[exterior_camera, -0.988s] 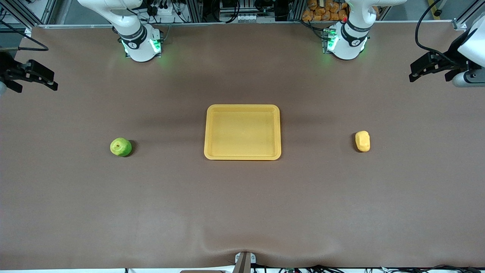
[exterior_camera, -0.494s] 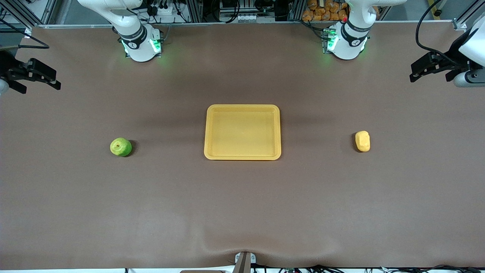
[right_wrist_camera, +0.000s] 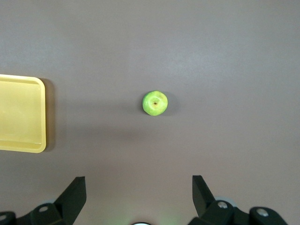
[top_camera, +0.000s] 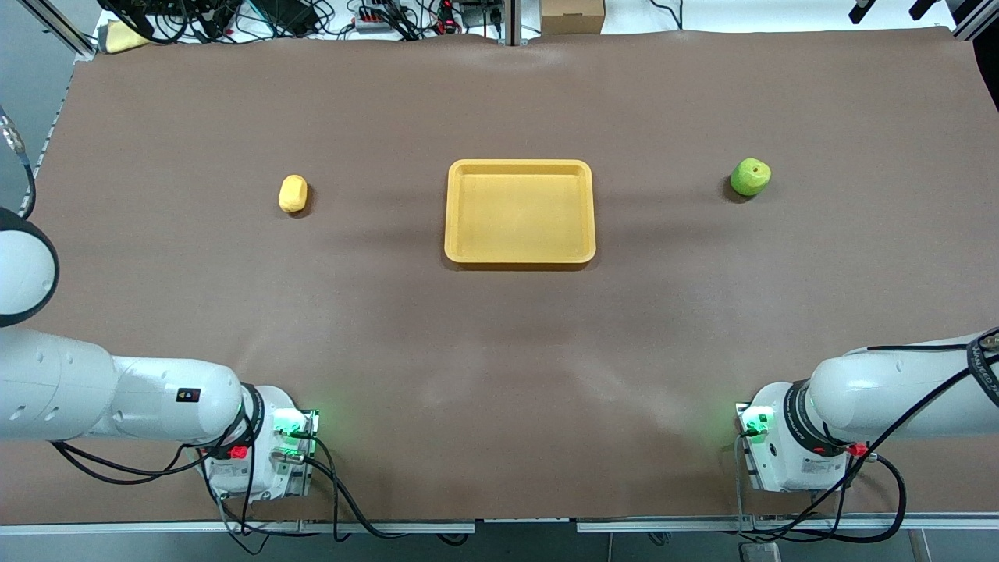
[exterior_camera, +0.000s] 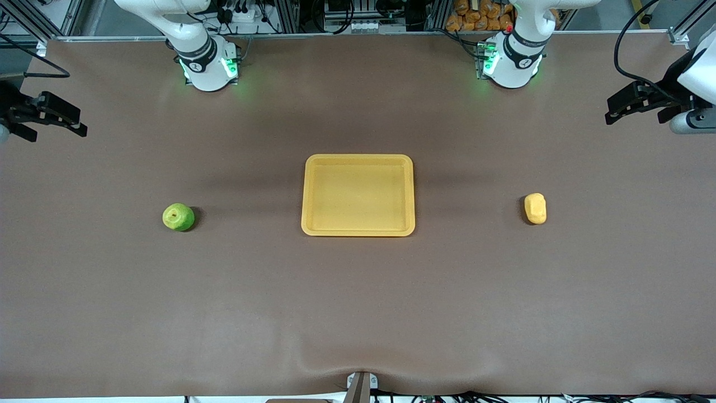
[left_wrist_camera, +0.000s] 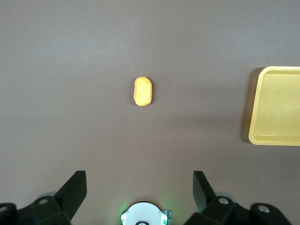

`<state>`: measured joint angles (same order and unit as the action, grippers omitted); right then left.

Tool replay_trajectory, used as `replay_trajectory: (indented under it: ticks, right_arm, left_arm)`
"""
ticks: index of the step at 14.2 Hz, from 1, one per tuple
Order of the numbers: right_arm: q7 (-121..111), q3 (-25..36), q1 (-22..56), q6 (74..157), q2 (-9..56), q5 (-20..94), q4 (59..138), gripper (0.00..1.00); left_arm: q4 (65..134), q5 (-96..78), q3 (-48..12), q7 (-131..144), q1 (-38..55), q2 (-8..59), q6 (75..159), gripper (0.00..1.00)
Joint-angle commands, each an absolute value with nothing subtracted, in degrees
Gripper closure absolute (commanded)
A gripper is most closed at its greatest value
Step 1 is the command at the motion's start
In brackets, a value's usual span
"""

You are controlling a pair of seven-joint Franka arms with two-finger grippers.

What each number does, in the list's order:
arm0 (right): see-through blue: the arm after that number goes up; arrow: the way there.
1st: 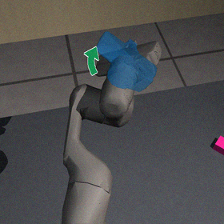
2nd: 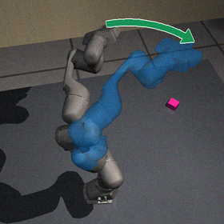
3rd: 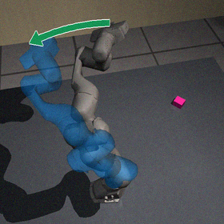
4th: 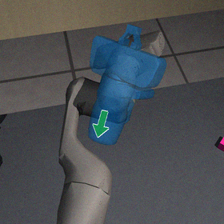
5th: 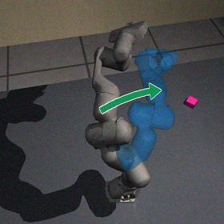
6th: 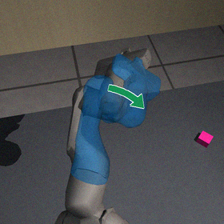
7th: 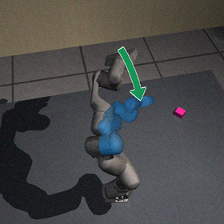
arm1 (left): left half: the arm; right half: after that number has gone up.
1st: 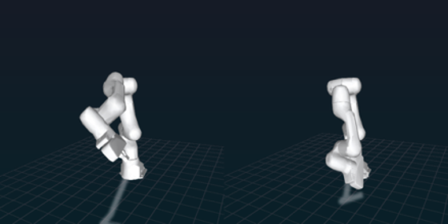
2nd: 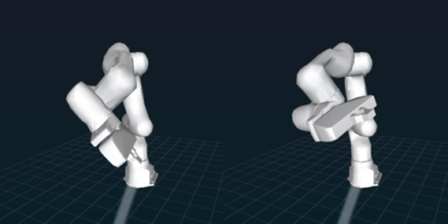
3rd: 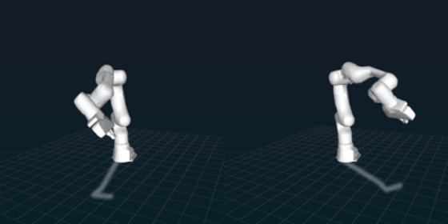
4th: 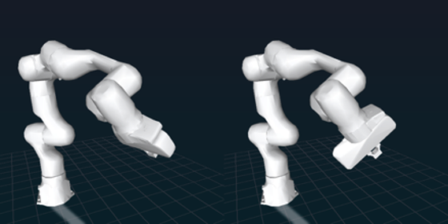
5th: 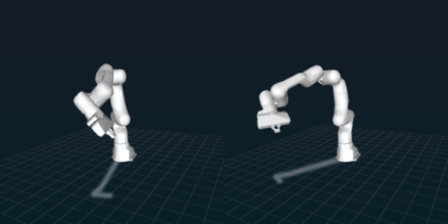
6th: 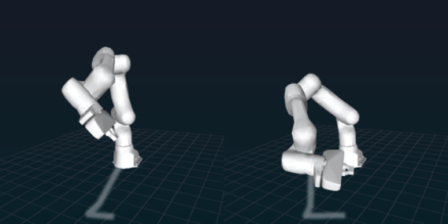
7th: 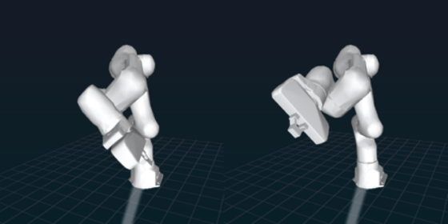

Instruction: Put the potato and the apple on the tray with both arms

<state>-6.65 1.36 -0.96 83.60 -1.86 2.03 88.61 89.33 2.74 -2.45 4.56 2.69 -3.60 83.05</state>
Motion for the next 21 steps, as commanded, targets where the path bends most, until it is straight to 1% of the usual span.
replay_trajectory:
  ticks: [1,3,4,6,14,21]
  right_arm:
    - [-7.56,0.70,-2.20,83.50,-0.27,3.08,87.80,0.00]
    - [-8.00,0.62,-2.37,83.76,0.52,3.08,87.80,0.00]
    - [-8.00,0.62,-2.29,83.76,1.92,2.90,87.72,0.00]
    - [-8.09,0.62,-2.29,84.02,3.42,2.64,87.63,0.00]
    - [-8.26,0.62,-2.29,84.11,8.26,2.11,87.54,0.00]
    - [-8.35,0.70,-2.55,85.51,14.50,2.02,87.10,0.00]
  left_arm:
    - [88.24,2.29,-2.46,4.31,2.72,-3.08,82.71,0.00]
    - [88.77,2.29,-2.46,4.39,2.90,-3.08,82.71,0.00]
    - [88.94,2.29,-2.46,4.39,2.81,-2.90,82.79,0.00]
    - [90.96,2.29,-2.46,4.40,2.72,-2.81,84.01,0.00]
    - [99.74,2.55,-2.46,4.40,2.64,-2.99,94.56,0.00]
    - [107.92,2.55,-2.37,4.40,2.55,-2.99,104.31,0.00]
